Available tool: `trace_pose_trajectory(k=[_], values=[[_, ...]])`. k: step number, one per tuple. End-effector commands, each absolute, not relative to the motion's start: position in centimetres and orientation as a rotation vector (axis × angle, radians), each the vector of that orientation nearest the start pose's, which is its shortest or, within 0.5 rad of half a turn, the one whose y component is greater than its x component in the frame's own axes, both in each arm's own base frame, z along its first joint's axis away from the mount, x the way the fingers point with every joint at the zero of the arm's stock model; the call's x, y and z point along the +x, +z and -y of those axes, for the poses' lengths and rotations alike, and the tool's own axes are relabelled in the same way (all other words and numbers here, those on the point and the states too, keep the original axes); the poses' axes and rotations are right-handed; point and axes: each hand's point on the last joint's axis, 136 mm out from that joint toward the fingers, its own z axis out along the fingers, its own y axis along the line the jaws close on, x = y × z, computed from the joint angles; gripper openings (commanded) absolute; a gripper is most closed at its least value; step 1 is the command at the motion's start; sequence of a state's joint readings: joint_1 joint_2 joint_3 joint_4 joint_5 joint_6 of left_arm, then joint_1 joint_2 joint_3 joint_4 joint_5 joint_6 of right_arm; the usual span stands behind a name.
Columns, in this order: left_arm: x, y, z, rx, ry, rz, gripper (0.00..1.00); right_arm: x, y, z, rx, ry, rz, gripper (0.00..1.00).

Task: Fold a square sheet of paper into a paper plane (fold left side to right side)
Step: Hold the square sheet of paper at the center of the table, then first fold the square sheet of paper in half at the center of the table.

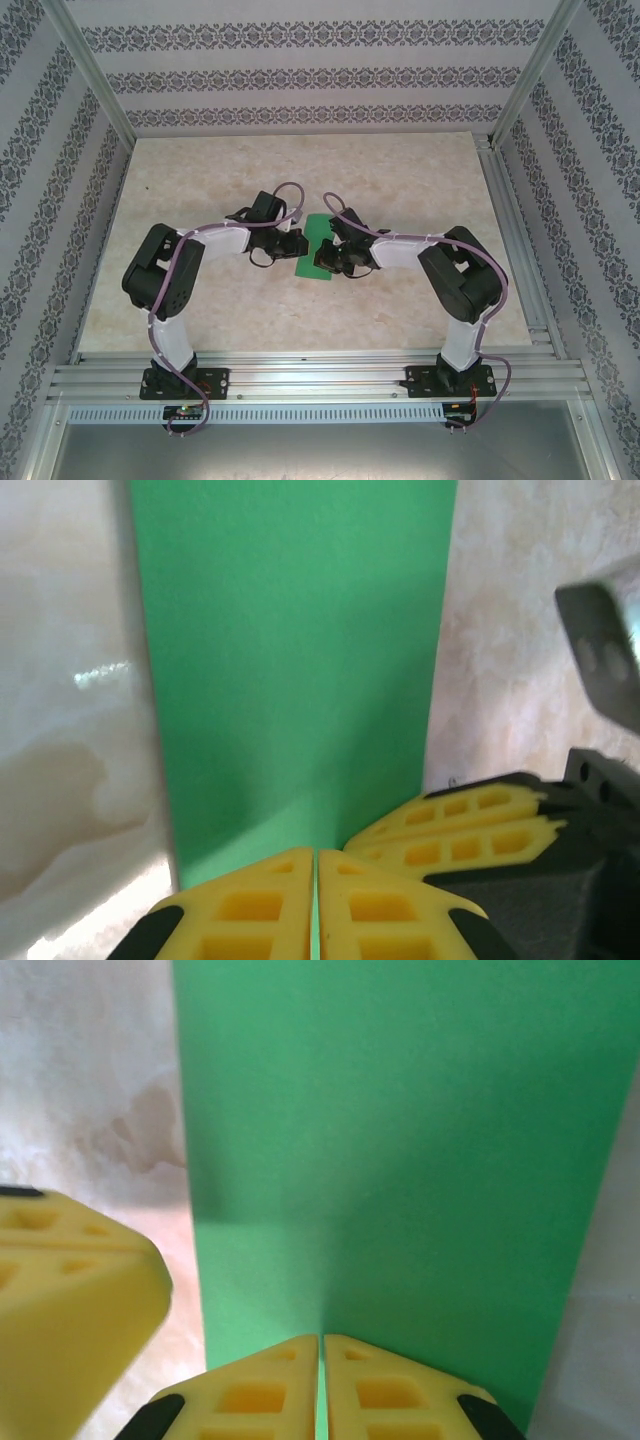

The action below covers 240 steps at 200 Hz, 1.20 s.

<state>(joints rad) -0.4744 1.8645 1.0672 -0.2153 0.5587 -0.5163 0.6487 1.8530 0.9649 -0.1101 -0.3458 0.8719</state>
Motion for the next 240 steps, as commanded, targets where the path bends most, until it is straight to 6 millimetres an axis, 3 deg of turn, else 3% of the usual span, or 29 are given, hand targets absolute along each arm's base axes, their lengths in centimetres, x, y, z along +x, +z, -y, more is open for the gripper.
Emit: trace_pose_trajectory(k=[1, 39, 113, 154, 240], values=[[34.4, 4.3, 28.3, 0.194, -1.05, -2.727, 0.11, 28.8, 0.0, -30.3, 0.173, 0.902, -2.866, 0.1], [35.4, 4.1, 29.2, 0.198, -1.083, -2.719, 0.12, 27.5, -2.1, -29.7, 0.185, 0.837, -2.947, 0.1], [36.2, 0.7, 28.5, 0.161, -1.047, -2.766, 0.11, 26.4, -3.2, -28.6, 0.164, 0.726, -3.019, 0.1], [37.7, 0.5, 27.2, 0.131, -1.026, -2.745, 0.11, 25.7, -3.8, -27.9, 0.154, 0.679, -3.053, 0.1], [41.7, 0.3, 26.6, 0.104, -0.964, -2.721, 0.17, 25.2, -4.1, -27.4, 0.135, 0.628, -3.075, 0.09]])
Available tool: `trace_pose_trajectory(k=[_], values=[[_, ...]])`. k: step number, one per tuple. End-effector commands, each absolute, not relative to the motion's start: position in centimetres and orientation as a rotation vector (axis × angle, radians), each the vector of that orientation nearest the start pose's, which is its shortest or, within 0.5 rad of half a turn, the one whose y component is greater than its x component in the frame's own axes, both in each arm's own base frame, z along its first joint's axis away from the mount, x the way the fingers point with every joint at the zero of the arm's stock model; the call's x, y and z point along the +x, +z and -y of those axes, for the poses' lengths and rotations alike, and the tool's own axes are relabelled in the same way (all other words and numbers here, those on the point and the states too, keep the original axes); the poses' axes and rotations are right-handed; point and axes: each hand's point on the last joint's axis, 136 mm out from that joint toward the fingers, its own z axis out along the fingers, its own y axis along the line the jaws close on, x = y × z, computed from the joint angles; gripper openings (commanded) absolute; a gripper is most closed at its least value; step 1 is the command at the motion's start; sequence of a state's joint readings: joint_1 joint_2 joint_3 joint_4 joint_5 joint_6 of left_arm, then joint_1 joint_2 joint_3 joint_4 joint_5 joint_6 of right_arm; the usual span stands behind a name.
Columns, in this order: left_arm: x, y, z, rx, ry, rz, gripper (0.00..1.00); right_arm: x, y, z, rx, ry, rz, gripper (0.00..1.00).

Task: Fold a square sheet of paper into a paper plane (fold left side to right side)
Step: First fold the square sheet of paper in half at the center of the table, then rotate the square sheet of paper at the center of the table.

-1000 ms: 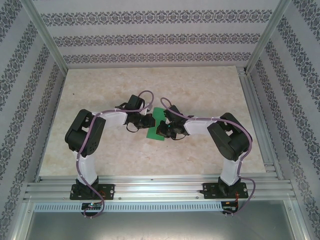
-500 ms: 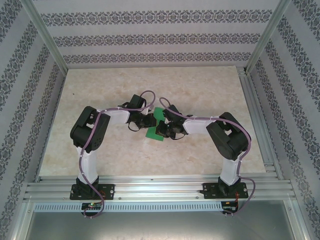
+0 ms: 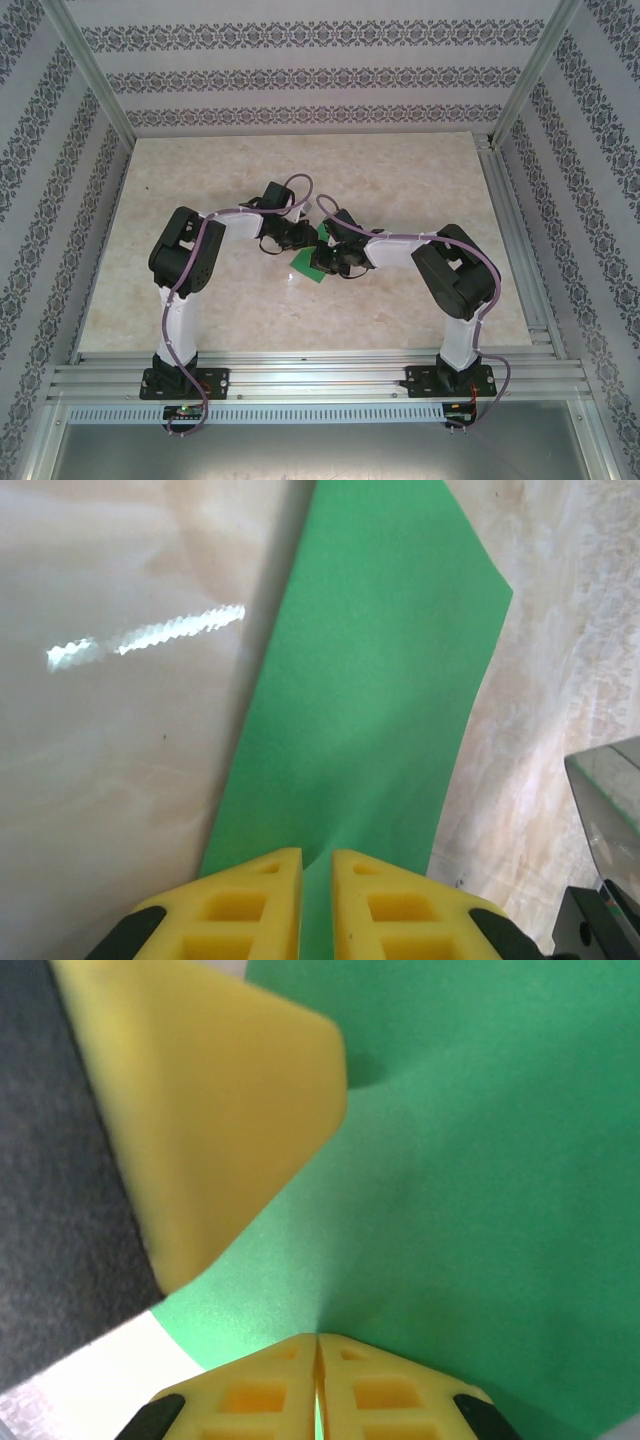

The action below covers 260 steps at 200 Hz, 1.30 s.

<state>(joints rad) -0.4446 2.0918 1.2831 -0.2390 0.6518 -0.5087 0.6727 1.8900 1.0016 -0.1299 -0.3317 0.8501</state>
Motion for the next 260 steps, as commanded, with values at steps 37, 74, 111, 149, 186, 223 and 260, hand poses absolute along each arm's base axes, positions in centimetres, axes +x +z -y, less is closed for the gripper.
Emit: trace_pose_trajectory(k=[37, 74, 111, 149, 186, 223, 260], values=[[43.0, 1.3, 26.3, 0.087, -0.984, -2.686, 0.17, 25.1, -4.0, -27.3, 0.132, 0.628, -3.073, 0.1], [43.4, 6.5, 25.9, 0.121, -1.069, -2.568, 0.22, 25.4, -3.4, -27.9, 0.109, 0.683, -3.049, 0.1], [41.5, 10.9, 22.8, 0.151, -0.981, -2.538, 0.33, 26.9, -0.6, -28.4, 0.002, 0.719, -2.955, 0.15], [37.0, 9.2, 22.1, 0.153, -1.046, -2.612, 0.45, 29.3, 4.6, -28.3, -0.054, 0.775, -2.82, 0.33], [34.4, 6.5, 23.6, 0.146, -1.132, -2.653, 0.5, 30.0, 5.9, -23.8, 0.037, 0.688, -2.791, 0.49], [33.8, 4.7, 25.1, 0.16, -1.129, -2.688, 0.54, 30.9, 4.7, -21.2, 0.181, 0.732, -2.775, 0.62], [33.1, 3.6, 26.3, 0.187, -1.136, -2.722, 0.53, 33.4, 3.7, -21.3, 0.26, 0.789, -2.756, 0.68]])
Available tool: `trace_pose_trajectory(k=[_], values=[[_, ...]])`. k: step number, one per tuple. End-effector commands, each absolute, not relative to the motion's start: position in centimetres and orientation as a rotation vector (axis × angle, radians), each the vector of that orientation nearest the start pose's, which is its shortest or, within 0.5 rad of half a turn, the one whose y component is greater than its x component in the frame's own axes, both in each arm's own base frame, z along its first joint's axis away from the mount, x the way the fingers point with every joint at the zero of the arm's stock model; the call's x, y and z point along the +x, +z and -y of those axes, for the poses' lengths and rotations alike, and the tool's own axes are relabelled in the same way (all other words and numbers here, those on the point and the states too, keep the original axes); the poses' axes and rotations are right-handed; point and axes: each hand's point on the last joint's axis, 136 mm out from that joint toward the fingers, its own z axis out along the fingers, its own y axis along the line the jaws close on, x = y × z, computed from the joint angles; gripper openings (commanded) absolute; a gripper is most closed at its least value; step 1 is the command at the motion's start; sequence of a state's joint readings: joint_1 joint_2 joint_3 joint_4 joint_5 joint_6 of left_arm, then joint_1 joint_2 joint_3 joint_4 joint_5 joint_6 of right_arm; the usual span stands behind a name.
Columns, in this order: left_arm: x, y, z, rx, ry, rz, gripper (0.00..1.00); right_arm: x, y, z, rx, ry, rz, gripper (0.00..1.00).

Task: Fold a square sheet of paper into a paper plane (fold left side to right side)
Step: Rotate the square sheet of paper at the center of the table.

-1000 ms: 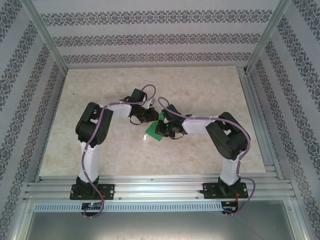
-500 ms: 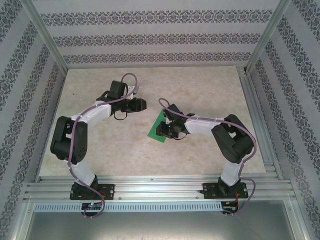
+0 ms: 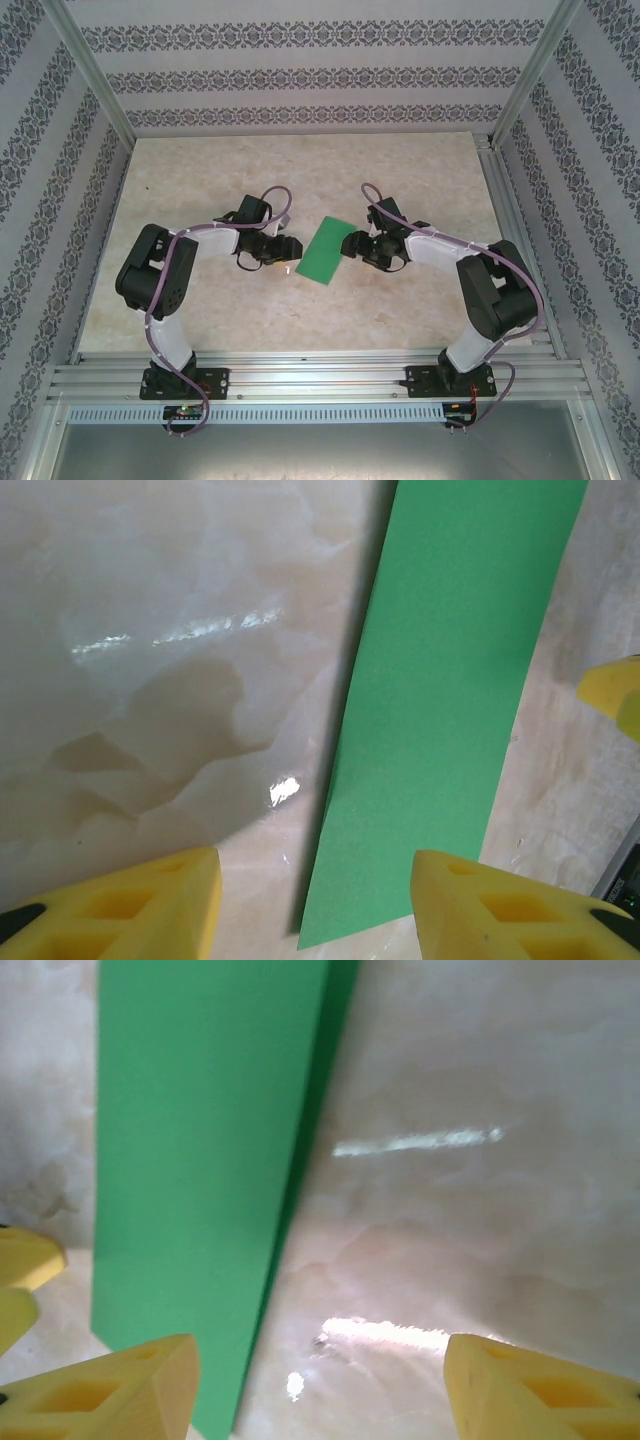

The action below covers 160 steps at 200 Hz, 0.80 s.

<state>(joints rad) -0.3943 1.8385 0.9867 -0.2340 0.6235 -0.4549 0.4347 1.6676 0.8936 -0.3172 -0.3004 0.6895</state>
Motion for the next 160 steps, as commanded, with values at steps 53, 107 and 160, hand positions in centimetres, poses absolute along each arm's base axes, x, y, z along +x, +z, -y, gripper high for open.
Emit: trace_pose_trajectory(k=[53, 107, 160], values=[[31.2, 2.6, 27.5, 0.206, -1.161, -2.756, 0.39, 36.3, 2.8, -23.0, 0.24, 0.806, -2.767, 0.61], [30.2, 3.0, 27.9, 0.211, -1.169, -2.753, 0.25, 38.2, 4.1, -23.4, 0.199, 0.765, -2.754, 0.53], [29.6, 4.9, 27.0, 0.105, -1.16, -2.715, 0.06, 38.2, 7.4, -22.1, 0.164, 0.721, -2.702, 0.54]])
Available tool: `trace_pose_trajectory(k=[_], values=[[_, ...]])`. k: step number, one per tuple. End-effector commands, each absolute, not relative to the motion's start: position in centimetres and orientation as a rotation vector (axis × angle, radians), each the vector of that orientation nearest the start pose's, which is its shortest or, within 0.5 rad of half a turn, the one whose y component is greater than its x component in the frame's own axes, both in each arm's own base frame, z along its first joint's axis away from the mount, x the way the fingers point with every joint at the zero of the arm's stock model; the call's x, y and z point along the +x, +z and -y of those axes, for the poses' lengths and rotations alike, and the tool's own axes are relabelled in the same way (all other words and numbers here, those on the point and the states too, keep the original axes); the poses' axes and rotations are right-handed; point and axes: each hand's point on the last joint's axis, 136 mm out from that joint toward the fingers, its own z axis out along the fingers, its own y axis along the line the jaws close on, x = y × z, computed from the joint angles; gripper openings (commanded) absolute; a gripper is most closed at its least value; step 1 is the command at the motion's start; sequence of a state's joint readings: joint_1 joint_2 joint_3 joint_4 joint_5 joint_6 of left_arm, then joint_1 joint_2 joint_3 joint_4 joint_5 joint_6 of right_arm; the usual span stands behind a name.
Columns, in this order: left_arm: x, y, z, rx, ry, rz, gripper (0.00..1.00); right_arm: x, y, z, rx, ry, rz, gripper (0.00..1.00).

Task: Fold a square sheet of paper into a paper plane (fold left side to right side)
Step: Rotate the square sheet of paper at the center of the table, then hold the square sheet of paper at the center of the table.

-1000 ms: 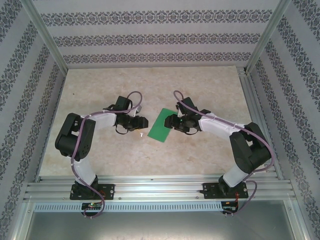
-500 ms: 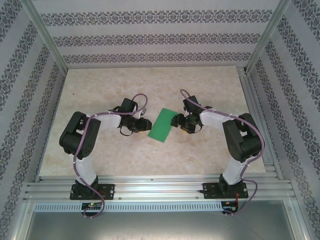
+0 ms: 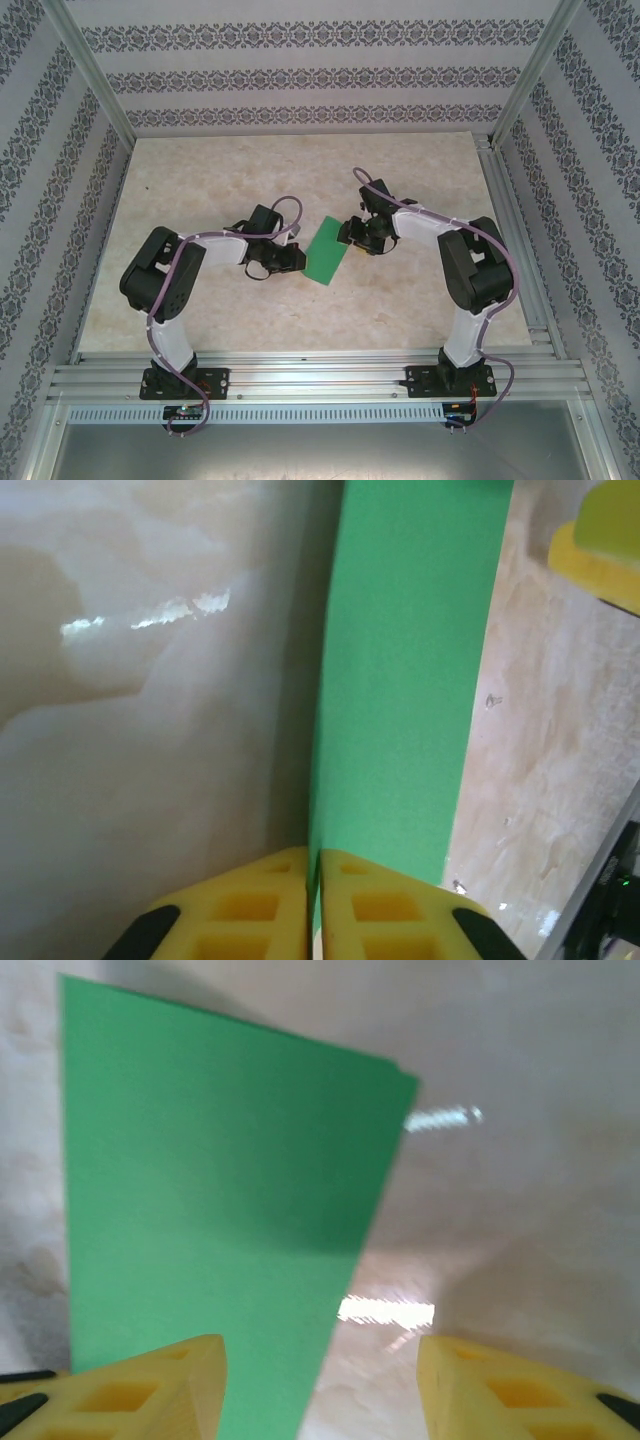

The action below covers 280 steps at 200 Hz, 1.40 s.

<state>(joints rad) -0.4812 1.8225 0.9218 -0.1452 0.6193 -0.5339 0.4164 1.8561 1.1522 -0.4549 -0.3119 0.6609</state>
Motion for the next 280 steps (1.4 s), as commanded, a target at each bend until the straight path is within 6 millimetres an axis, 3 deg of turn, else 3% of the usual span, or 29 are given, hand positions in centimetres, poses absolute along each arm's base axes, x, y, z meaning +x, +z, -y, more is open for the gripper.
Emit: trace_pose_trajectory(k=[1, 21, 49, 75, 102, 128, 143, 172, 196, 280], values=[[29.5, 4.9, 27.0, 0.099, -1.16, -2.714, 0.06, 38.2, 7.6, -22.0, 0.163, 0.722, -2.696, 0.54], [29.0, 6.7, 26.3, -0.042, -1.207, -2.63, 0.0, 37.9, 9.4, -21.4, 0.166, 0.758, -2.642, 0.54], [28.8, 9.3, 24.8, -0.267, -1.251, -2.469, 0.0, 36.9, 11.5, -21.6, 0.16, 0.856, -2.57, 0.56], [28.2, 10.4, 24.0, -0.454, -1.304, -2.353, 0.0, 35.4, 12.6, -23.3, 0.153, 0.985, -2.534, 0.54], [27.7, 10.7, 23.8, -0.579, -1.329, -2.262, 0.0, 33.2, 12.3, -25.4, 0.148, 1.073, -2.541, 0.45], [26.9, 9.1, 23.6, -0.685, -1.313, -2.249, 0.0, 31.2, 11.1, -26.9, 0.135, 1.11, -2.568, 0.42], [26.5, 7.7, 23.8, -0.684, -1.286, -2.314, 0.06, 30.4, 10.5, -27.4, 0.123, 1.116, -2.589, 0.4], [26.2, 5.3, 24.9, -0.679, -1.298, -2.386, 0.05, 29.1, 9.6, -29.0, 0.108, 1.156, -2.619, 0.34], [25.9, 3.2, 24.3, -0.715, -1.22, -2.429, 0.04, 28.1, 8.6, -30.3, 0.114, 1.178, -2.652, 0.28], [25.7, 2.7, 23.6, -0.713, -1.143, -2.46, 0.04, 25.8, 4.1, -33.6, 0.109, 1.155, -2.81, 0.2]])
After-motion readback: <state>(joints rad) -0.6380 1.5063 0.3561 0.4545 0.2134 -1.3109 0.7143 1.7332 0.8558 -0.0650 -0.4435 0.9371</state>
